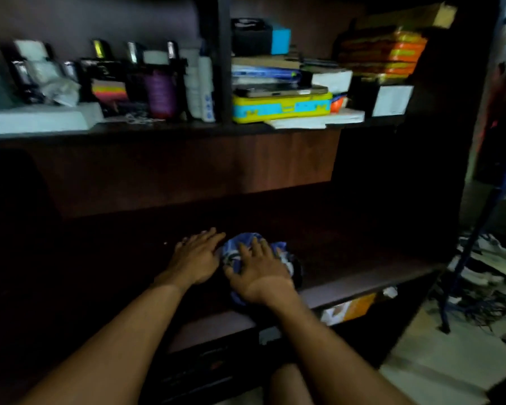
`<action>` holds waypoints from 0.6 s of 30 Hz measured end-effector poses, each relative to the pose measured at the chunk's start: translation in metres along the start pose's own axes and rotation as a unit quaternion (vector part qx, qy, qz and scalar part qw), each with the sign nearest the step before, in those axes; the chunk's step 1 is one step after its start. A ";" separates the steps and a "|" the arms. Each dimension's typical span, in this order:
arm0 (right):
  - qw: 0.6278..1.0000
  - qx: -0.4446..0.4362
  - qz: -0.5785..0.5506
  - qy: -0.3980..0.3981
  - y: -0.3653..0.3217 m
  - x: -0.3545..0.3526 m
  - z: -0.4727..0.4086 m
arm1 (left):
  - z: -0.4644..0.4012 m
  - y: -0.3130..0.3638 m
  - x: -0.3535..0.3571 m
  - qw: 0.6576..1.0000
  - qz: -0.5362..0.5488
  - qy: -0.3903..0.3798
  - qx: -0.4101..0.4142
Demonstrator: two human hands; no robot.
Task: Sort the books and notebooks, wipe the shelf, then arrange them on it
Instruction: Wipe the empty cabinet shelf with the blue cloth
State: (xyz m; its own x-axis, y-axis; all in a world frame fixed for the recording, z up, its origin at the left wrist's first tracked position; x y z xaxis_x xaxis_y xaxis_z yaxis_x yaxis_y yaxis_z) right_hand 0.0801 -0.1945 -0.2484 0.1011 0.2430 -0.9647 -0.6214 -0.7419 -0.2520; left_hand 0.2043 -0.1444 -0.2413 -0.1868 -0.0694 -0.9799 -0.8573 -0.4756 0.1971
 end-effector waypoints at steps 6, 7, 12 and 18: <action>0.992 0.113 0.027 0.051 0.097 -0.026 -0.029 | 0.012 -0.127 -0.027 0.993 -0.024 0.007 -0.114; 0.989 0.132 0.016 0.058 0.102 -0.030 -0.029 | 0.010 -0.140 -0.023 0.991 -0.022 -0.002 -0.133; 0.985 0.081 0.117 0.099 0.057 -0.042 -0.060 | -0.029 -0.143 -0.051 0.988 -0.061 0.088 -0.109; 0.974 0.028 0.213 0.070 0.081 -0.035 -0.180 | -0.050 -0.164 -0.041 0.984 -0.010 0.136 -0.112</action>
State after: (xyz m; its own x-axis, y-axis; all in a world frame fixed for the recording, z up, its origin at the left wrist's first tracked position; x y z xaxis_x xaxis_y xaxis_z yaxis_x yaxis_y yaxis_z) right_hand 0.1658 -0.3758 -0.2487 -0.0738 -0.1699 -0.9827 -0.6707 -0.7208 0.1750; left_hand 0.3762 -0.1076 -0.2343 -0.0099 -0.2765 -0.9610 -0.7266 -0.6583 0.1969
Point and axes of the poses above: each hand's wrist, its own z-axis away from the middle knuckle, its own x-axis out of the palm, y = z × x, the point moved 10 cm from there along -z, towards the middle knuckle, and after that the axes turned 3 degrees about x, right-handed, at the moved point
